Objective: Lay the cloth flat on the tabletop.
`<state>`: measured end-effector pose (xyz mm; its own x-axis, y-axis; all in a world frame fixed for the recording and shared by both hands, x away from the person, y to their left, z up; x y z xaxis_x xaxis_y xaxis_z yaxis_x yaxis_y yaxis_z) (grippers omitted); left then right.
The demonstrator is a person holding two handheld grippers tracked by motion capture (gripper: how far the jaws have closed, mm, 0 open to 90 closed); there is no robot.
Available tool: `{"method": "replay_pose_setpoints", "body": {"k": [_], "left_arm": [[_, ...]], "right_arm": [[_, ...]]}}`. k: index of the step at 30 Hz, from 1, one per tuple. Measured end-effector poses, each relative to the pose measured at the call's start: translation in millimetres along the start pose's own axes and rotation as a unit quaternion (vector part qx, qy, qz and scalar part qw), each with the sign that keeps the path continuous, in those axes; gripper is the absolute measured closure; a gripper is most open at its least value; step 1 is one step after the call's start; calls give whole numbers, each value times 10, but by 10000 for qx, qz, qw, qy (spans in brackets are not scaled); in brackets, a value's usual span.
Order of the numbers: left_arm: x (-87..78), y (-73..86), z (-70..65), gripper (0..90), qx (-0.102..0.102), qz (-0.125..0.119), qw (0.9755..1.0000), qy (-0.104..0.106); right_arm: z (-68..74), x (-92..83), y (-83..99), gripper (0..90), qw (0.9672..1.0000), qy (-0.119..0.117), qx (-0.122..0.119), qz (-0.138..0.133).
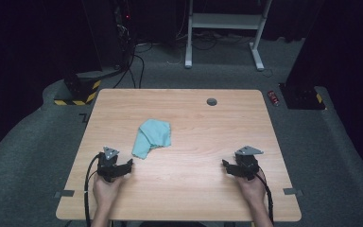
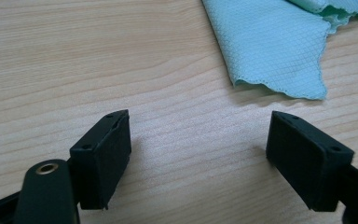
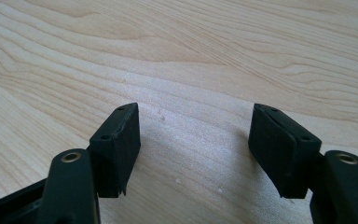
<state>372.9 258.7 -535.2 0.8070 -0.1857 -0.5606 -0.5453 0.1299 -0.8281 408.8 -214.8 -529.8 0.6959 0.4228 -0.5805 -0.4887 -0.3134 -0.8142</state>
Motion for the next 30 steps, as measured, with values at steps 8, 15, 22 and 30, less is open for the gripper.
{"method": "replay_pose_setpoints", "body": {"k": [8,15,22,30], "left_arm": [[0,-1,-1,223,-17,6,10000,0],[-12,0,15,269,-22,-21,10000,3],[-35,-29,14,294,-147,-126,9996,182],[-58,-205,-91,278,-73,-261,9988,399]], "right_arm": [[0,0,0,338,10000,0,1,1],[0,0,0,338,10000,0,2,0],[0,0,0,339,10000,1,1,0],[0,0,-1,339,10000,0,2,1]]}}
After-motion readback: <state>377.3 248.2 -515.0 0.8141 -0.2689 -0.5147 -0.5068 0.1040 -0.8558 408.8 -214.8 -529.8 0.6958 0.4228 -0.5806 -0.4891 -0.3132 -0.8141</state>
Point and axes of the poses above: each handheld gripper's, and its own axes: x roughly forward along the jaws, y roughly out of its underside, z roughly to its left, the point moved 1 cm from there along x, roughly forward along the jaws, and after that the axes turned 8 degrees about -z, right-handed, at the moved point
